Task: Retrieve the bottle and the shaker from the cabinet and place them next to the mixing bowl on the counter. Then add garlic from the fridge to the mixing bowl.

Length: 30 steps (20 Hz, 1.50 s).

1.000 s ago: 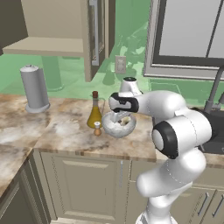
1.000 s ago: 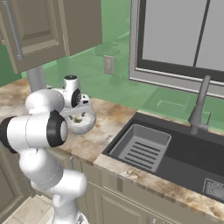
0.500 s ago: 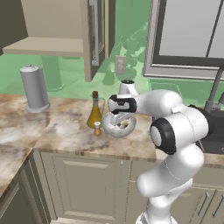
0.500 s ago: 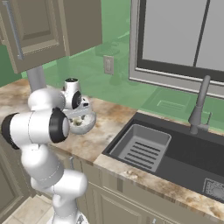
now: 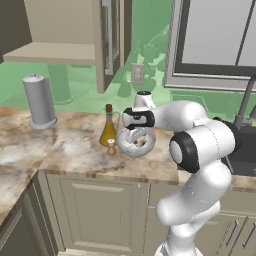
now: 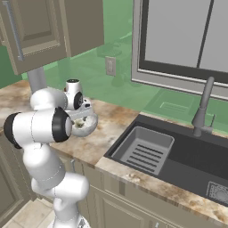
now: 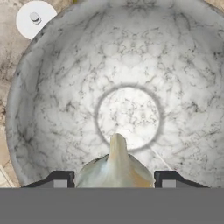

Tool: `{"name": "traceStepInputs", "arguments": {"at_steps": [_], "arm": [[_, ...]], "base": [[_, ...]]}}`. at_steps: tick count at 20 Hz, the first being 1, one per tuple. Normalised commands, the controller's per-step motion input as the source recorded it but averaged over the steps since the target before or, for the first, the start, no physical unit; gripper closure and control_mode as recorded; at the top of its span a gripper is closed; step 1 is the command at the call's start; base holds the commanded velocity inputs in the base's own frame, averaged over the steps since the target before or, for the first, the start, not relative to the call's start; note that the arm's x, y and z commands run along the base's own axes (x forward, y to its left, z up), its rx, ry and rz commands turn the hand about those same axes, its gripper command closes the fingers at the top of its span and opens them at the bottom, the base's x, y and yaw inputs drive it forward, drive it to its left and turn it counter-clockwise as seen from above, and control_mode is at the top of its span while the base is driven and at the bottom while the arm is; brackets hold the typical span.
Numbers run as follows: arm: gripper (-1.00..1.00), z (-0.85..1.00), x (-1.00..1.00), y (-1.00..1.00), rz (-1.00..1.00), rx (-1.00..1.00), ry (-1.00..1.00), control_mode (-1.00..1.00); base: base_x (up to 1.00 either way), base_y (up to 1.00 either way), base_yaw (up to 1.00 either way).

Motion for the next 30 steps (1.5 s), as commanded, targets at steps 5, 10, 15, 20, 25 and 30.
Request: {"name": "traceStepInputs", "arguments": {"at_steps": [5,10,15,20,25,30], "arm": [[-1.00,0.00,0.00,0.00,0.01,0.00,0.00,-1.00],[-1.00,0.01,0.00,0.00,0.00,0.00,0.00,-1.00],[-1.00,0.10,0.00,-0.03,0.00,0.00,0.03,-1.00],[-1.00,0.36,-0.06,-0.13,-0.13,-0.02,0.01,-1.00],[-1.00,0.31,-0.44,-0.28,-0.19,-0.04,0.00,-1.00],[-1.00,0.11,-0.65,-0.61,-0.32,-0.06,0.00,-1.00]], "base": [[0.00,0.00,0.00],[0.00,0.00,0.00],[0.00,0.00,0.00],[0.00,0.00,0.00],[0.00,0.00,0.00],[0.00,0.00,0.00]]}}
